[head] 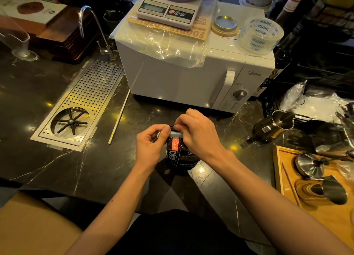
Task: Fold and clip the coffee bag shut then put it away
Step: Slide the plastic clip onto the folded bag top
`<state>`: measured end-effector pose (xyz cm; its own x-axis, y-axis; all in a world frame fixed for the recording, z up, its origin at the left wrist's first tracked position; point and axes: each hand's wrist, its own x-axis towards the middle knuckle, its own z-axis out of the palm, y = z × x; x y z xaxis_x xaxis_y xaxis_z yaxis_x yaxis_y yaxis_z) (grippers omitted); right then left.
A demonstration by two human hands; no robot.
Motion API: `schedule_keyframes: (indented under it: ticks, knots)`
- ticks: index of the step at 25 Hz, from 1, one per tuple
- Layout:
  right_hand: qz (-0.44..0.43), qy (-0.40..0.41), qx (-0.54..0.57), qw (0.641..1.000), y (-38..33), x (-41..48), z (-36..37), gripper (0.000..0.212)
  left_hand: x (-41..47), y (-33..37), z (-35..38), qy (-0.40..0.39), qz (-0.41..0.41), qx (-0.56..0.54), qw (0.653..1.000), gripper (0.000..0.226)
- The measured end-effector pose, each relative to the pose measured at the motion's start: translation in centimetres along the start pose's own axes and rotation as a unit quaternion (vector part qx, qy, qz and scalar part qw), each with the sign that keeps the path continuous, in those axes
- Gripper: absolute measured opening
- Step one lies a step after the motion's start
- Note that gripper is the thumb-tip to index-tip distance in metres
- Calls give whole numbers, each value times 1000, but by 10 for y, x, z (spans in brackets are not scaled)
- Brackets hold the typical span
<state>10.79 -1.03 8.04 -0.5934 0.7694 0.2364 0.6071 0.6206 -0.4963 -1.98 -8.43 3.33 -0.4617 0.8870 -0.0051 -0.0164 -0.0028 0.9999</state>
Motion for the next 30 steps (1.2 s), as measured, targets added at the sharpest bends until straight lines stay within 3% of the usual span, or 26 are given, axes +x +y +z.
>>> schedule_keyframes:
  ticks: [10, 17, 21, 24, 27, 30]
  knots:
    - [-30, 23, -7, 999, -2, -2, 1, 9, -1, -3, -6, -29, -12, -32, 999, 10]
    - [-2, -105, -6, 994, 11, 8, -27, 23, 10, 5, -16, -72, 28, 96, 992, 17]
    - [89, -65, 120, 987, 40, -18, -29, 37, 7, 3, -16, -111, -27, 94, 989, 33]
    - [172, -37, 252, 951, 57, -38, -26, 42, 2, 1, -9, -131, -62, 77, 986, 42]
    - [189, -51, 314, 929, 64, -50, -16, 41, 1, -4, -10, -142, -81, 69, 984, 53]
    - [203, -58, 354, 911, 67, -58, -7, 53, 2, -6, -11, -157, -91, 93, 979, 61]
